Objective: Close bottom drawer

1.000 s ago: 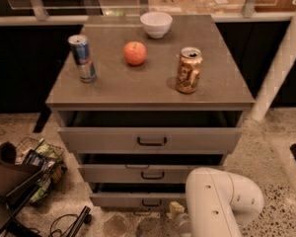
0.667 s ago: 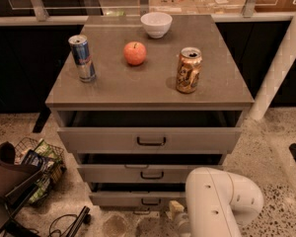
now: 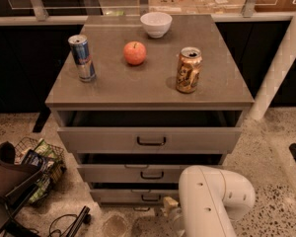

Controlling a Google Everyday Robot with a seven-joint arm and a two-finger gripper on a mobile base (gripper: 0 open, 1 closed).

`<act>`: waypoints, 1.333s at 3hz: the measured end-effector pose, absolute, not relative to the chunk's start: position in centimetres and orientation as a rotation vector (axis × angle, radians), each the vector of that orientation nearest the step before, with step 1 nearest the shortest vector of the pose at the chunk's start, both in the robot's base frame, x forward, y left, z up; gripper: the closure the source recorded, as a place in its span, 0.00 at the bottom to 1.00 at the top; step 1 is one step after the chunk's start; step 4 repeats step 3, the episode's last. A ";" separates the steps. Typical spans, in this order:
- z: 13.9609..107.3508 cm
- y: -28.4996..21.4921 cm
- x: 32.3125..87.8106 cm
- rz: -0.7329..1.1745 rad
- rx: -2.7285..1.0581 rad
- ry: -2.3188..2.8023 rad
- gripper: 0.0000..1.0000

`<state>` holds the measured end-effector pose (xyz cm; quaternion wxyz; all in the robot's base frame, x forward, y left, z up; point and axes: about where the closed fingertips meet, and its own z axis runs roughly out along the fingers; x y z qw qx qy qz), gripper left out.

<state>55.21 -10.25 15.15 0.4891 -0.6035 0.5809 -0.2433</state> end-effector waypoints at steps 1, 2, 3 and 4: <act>15.0 -8.1 56.7 -0.557 -1.478 1.380 1.00; 15.0 -8.0 56.1 -0.557 -1.479 1.379 1.00; 15.0 -8.0 56.1 -0.557 -1.479 1.379 1.00; 15.0 -8.0 56.1 -0.557 -1.479 1.379 1.00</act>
Offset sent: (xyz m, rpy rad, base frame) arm 0.1642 0.2249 -0.0071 0.1497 -0.0035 0.4305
